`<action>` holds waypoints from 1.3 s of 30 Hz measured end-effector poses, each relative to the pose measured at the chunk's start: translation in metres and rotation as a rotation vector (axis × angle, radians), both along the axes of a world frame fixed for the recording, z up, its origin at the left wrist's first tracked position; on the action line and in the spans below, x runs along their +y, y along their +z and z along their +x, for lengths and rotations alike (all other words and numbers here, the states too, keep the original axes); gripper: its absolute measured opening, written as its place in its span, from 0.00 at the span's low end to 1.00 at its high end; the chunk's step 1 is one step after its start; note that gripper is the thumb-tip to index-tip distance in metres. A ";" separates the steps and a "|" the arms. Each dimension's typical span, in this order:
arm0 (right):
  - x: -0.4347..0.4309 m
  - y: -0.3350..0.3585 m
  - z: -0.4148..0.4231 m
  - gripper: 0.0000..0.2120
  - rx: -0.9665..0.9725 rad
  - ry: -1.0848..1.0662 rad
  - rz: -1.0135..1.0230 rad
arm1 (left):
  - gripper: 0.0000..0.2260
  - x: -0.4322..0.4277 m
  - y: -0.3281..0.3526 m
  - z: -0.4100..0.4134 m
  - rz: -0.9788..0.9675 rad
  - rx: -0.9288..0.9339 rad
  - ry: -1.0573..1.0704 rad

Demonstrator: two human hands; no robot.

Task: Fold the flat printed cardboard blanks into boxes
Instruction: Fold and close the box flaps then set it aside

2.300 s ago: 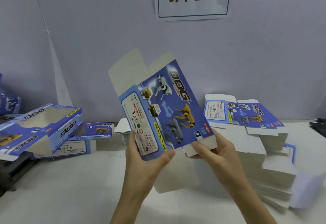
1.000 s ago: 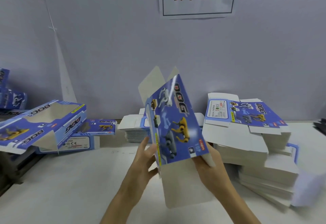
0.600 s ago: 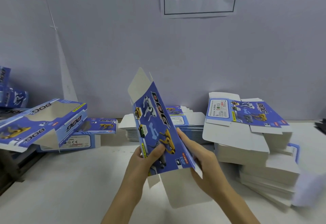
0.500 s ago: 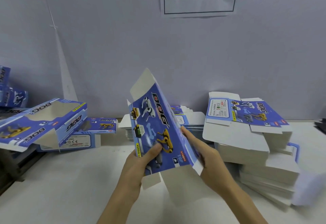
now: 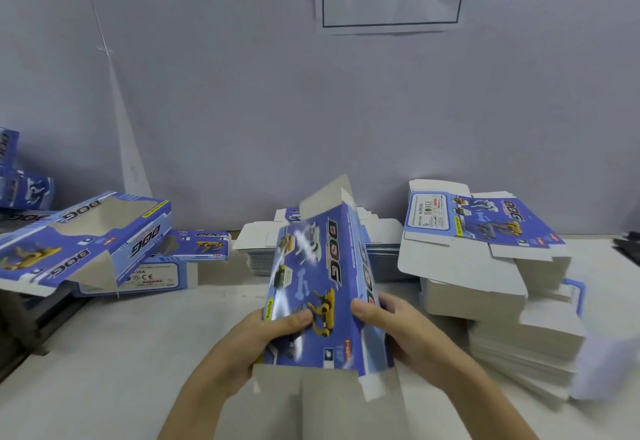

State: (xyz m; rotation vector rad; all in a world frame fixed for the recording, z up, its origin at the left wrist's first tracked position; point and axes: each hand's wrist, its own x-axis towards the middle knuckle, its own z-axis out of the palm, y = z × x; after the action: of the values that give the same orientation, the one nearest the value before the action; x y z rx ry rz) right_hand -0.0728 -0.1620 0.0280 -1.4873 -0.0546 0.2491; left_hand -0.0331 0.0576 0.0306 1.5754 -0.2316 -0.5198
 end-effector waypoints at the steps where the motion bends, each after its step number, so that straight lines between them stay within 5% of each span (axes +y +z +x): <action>1: 0.002 -0.004 0.001 0.46 0.085 0.003 -0.015 | 0.13 0.001 -0.005 0.006 0.026 0.047 0.018; 4: 0.004 -0.015 0.005 0.42 0.245 -0.025 -0.005 | 0.17 -0.003 -0.017 0.024 0.011 0.160 0.186; 8: -0.004 -0.022 0.002 0.41 0.292 -0.095 -0.083 | 0.20 0.005 -0.035 0.018 -0.086 0.249 0.085; 11: -0.006 -0.021 -0.001 0.48 0.201 -0.177 -0.181 | 0.20 0.004 -0.039 0.018 -0.037 0.205 0.059; 13: 0.000 -0.019 -0.001 0.53 0.090 -0.281 -0.187 | 0.12 0.000 -0.035 0.019 -0.050 0.131 0.084; 19: 0.010 -0.023 0.002 0.14 0.108 -0.375 -0.011 | 0.06 -0.004 -0.049 0.021 -0.013 0.044 0.177; 22: 0.005 -0.034 0.004 0.07 0.173 -0.433 -0.006 | 0.08 0.000 -0.054 0.023 0.003 0.085 0.239; 29: -0.001 -0.042 0.011 0.16 0.190 -0.342 0.016 | 0.09 -0.003 -0.057 0.027 -0.083 0.184 0.250; 35: -0.004 -0.046 0.015 0.20 0.231 -0.417 0.061 | 0.10 -0.005 -0.056 0.027 -0.032 -0.016 0.290; 39: -0.003 -0.041 0.014 0.26 0.199 -0.359 0.091 | 0.20 0.005 -0.042 0.021 -0.237 0.146 0.181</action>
State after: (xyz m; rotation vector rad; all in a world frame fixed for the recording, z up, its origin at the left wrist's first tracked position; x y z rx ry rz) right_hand -0.0593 -0.1653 -0.0130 -1.3478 0.3537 0.1010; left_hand -0.0118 0.0622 -0.0118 1.3065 -0.0361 -0.4460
